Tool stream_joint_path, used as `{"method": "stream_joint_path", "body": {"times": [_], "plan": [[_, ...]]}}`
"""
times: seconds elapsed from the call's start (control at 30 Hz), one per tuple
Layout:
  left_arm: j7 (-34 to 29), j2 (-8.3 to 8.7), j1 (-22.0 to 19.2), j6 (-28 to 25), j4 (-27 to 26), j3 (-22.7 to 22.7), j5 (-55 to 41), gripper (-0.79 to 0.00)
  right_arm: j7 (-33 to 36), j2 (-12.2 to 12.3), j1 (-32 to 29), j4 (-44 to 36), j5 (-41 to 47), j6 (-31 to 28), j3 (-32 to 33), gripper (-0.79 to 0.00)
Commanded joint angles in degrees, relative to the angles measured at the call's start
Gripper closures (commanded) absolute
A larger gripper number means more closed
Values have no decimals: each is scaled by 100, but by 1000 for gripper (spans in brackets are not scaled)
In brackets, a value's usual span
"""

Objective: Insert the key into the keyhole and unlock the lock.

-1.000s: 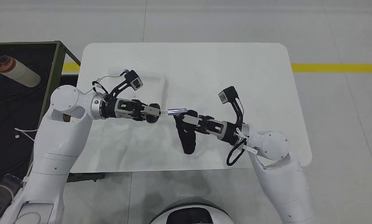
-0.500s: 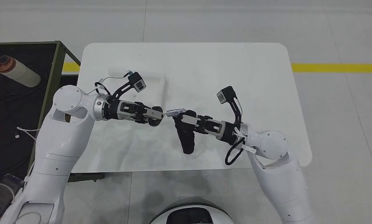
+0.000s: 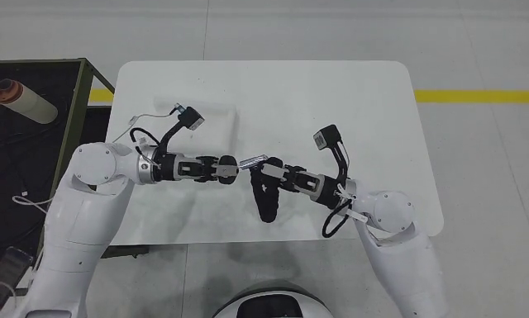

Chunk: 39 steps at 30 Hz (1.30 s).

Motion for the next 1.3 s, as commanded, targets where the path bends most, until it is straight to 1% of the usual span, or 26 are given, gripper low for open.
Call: {"method": "stream_joint_path", "body": {"times": [0.0,0.13,0.23,0.3,0.87,0.97,1.1,1.17,1.27], "plan": [[217,14,146,-348,-194,-71,411,0,-7,10,32,12,10,22,0,0],[670,28,415,-869,-505,-186,986,0,-47,29,94,43,19,98,-7,0],[974,40,634,-1406,-755,-262,1545,0,-88,40,151,81,59,141,-25,0],[1079,43,791,-1625,-856,-239,1628,0,-95,51,191,112,37,198,-19,0],[1091,44,814,-1662,-865,-242,1612,0,-90,60,211,122,44,226,-26,0],[1386,50,961,-1675,-986,-310,1815,0,-90,60,211,122,44,226,-26,0],[1896,50,1099,-1819,-1158,-405,2362,0,-116,60,203,119,42,226,-27,0],[2345,39,1202,-1857,-1277,-437,2851,0,-235,68,179,88,37,240,-49,0],[2798,30,1344,-1955,-1395,-476,3355,0,-276,81,206,86,47,267,-68,0]]}}
